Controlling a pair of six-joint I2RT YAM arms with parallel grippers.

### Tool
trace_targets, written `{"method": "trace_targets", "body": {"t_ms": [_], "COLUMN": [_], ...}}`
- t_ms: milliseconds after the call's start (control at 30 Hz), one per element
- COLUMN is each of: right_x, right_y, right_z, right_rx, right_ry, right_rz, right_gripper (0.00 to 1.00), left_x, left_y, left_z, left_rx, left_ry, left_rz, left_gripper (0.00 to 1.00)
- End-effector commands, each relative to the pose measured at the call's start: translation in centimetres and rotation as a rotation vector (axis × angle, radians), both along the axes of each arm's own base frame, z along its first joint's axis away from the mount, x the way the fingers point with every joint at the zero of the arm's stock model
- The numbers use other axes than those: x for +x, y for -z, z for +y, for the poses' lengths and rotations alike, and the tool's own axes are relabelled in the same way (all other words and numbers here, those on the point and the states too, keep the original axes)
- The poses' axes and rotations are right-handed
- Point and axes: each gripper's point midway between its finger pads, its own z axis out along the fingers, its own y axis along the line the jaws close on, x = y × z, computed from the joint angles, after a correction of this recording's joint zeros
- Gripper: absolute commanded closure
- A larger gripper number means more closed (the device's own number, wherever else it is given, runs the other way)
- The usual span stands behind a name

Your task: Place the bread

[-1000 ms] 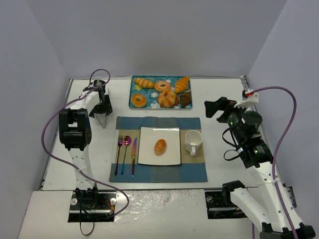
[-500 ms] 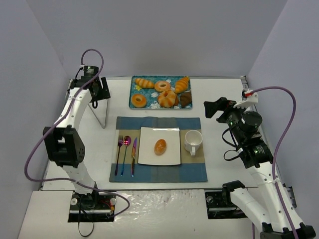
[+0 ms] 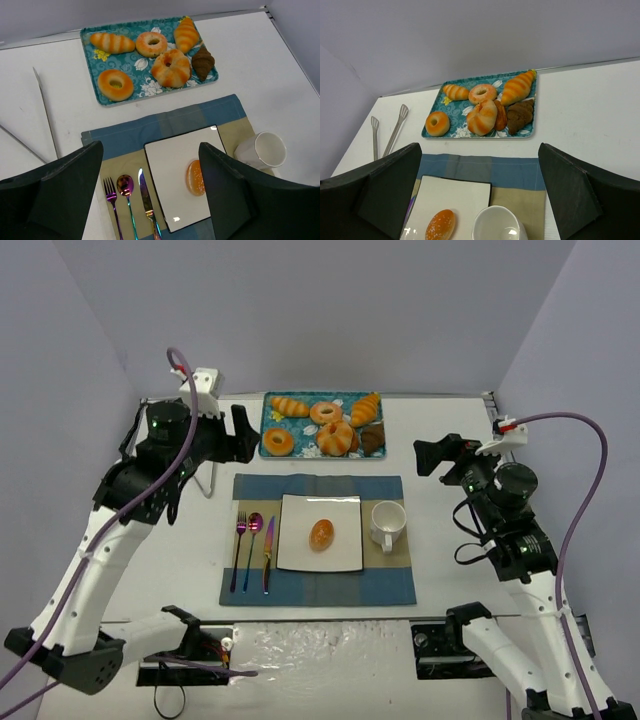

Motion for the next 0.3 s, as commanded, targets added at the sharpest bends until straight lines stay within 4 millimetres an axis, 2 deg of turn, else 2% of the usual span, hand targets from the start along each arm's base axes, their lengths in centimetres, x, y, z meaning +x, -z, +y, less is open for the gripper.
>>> {"method": "trace_targets", "body": {"t_ms": [0, 267], "right_x": [-0.2, 0.1], "right_y": [-4.4, -4.6], "right_z": [0.0, 0.2], "right_rx": [0.003, 0.002], "right_ry": [-0.004, -0.012], "right_rz": [-0.116, -0.116], "right_gripper": [0.0, 0.0], "left_x": [-0.3, -0.2], "left_y": [-0.9, 0.3], "left_z": [-1.0, -1.3], "left_rx": [-0.034, -0.042], "left_ry": [0.056, 0.069], "left_rz": [-0.09, -0.08], "left_gripper": [0.26, 0.26]}}
